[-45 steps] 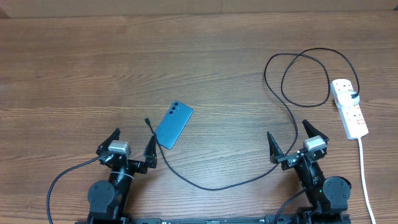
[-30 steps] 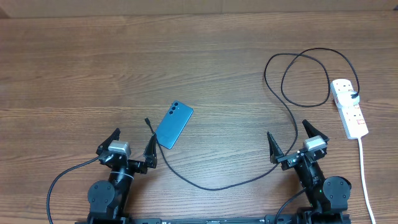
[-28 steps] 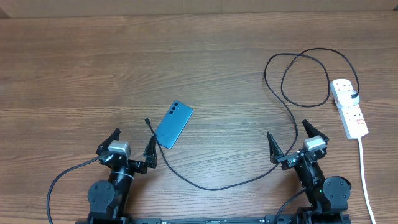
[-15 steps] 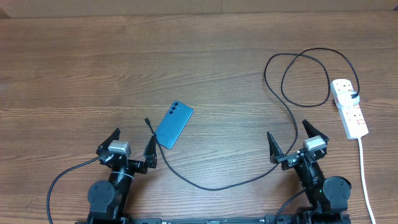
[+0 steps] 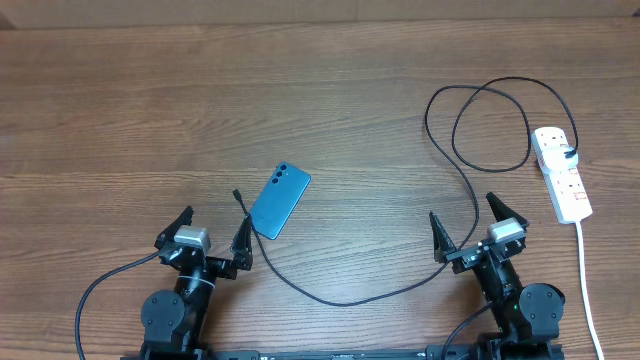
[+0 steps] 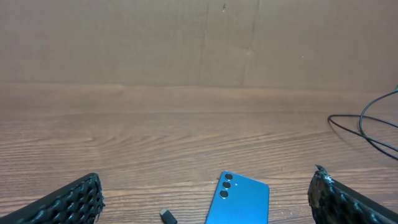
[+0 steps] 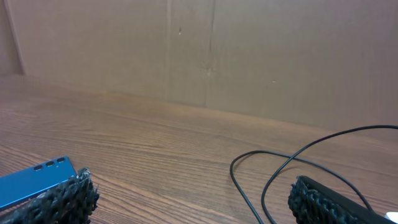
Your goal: Plug charger to phone and switch on socket
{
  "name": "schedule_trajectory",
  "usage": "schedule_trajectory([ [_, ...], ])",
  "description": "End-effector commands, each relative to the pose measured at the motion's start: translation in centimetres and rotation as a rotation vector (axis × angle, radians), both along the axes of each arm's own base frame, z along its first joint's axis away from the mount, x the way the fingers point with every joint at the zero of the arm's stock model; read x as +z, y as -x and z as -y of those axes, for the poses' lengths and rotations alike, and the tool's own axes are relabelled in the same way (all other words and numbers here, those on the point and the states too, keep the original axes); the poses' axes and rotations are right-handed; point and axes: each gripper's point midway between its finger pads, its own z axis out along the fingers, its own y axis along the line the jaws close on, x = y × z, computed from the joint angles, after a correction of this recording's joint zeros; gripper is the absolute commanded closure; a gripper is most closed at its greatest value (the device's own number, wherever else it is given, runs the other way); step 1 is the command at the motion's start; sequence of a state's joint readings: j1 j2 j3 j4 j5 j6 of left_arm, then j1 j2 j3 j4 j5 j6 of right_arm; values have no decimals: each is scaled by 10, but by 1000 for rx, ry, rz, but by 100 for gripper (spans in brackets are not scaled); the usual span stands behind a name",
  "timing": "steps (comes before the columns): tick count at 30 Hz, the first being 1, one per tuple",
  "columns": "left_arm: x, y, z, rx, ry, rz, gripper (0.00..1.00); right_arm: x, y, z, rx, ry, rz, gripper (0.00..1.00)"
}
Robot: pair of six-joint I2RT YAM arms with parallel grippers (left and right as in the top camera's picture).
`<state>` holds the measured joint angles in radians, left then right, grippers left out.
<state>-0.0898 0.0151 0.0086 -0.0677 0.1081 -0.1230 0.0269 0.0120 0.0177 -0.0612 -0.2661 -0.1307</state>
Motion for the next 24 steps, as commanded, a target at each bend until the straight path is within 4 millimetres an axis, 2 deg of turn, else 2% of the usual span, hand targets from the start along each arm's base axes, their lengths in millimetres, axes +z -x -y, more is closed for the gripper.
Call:
schedule_trajectory([
  [1, 0, 0, -3, 14, -15, 6, 1, -2, 1, -2, 11, 1, 6, 0],
  [24, 3, 0, -3, 14, -14, 20, 0, -2, 1, -2, 11, 1, 5, 0],
])
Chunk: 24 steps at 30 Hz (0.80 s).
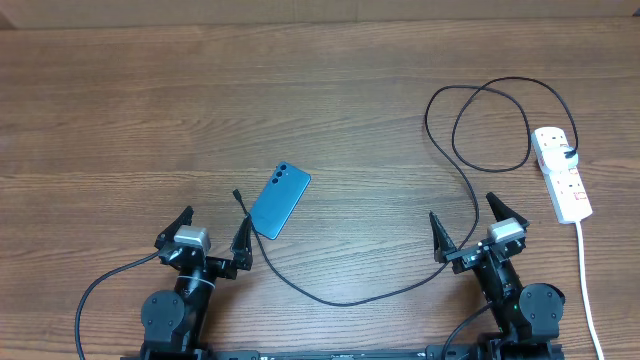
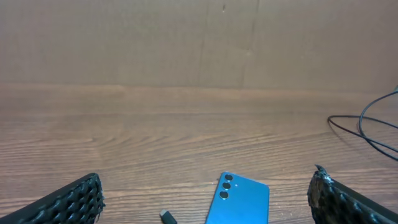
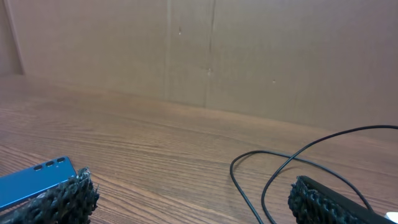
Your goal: Plug charger to phone and switch on socket
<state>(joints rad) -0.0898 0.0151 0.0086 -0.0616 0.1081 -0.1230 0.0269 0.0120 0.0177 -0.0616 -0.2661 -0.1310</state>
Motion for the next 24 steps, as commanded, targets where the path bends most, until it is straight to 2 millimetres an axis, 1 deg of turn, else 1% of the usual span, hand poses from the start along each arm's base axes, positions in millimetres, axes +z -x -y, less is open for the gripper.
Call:
schedule_trajectory([
  [1, 1, -1, -6, 30, -29, 16, 0, -2, 1, -2, 11, 1, 6, 0],
  [3, 2, -2, -16, 85, -52, 22, 0, -2, 1, -2, 11, 1, 5, 0],
  [4, 7, -2, -16, 88, -48, 39, 0, -2, 1, -2, 11, 1, 6, 0],
  [8, 40, 4, 2, -17, -25, 118, 0, -2, 1, -2, 11, 1, 5, 0],
  [10, 59, 11, 2, -23, -23, 122, 0, -2, 1, -2, 11, 1, 5, 0],
  [14, 107, 29, -7, 21, -27, 139, 0, -2, 1, -2, 11, 1, 5, 0],
  [18, 168, 51, -8, 21, -36, 117, 0, -2, 1, -2, 11, 1, 6, 0],
  [21, 207, 53, -9, 18, -54, 43, 0, -2, 1, -2, 11, 1, 5, 0],
  [24, 239, 43, -4, -9, -64, -106, 0, -2, 1, -2, 11, 1, 3, 0],
])
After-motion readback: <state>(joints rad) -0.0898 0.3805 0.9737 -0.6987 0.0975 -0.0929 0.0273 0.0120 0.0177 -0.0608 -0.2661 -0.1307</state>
